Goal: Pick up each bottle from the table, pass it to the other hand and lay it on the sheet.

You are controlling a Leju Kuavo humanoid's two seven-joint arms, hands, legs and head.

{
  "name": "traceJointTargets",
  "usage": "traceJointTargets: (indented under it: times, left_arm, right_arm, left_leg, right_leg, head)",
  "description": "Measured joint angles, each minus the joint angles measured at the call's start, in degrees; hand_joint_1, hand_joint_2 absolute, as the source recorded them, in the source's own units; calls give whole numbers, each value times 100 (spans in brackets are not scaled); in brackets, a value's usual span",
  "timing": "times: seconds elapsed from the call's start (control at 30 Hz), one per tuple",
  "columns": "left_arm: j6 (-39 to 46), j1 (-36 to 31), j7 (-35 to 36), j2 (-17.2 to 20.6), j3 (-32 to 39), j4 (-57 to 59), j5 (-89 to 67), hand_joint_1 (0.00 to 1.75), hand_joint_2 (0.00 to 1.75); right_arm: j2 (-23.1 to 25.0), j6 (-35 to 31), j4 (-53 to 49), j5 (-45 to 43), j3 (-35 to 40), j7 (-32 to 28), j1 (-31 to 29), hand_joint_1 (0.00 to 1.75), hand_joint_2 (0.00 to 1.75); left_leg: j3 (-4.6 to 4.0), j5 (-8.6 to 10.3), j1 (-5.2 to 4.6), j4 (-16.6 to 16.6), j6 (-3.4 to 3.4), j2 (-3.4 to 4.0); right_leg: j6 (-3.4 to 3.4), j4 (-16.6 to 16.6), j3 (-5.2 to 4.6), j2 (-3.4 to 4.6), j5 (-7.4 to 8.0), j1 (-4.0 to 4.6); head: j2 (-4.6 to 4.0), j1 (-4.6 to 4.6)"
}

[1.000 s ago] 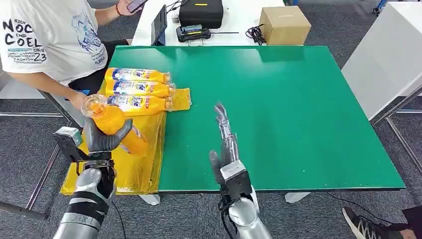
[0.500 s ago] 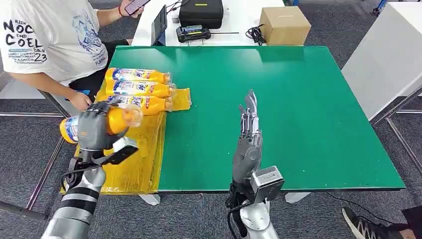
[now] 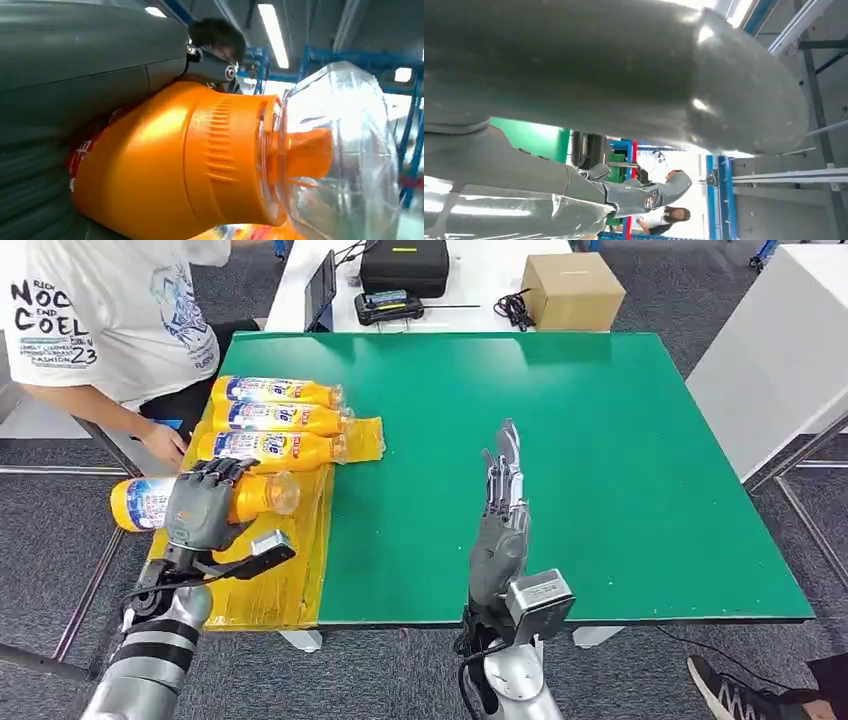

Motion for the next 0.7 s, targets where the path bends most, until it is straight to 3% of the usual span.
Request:
traceJointTargets:
  times: [0.7]
  left_arm:
    - [-348, -263, 186, 190, -715, 1873, -166, 175, 175]
  right_arm:
    - [-17, 413, 367, -11, 2, 205, -14, 0, 0]
  left_leg:
    - [1, 0, 0, 0, 0, 0]
  right_leg:
    - [0, 0, 1, 0, 0, 0]
  head:
    - [0, 0]
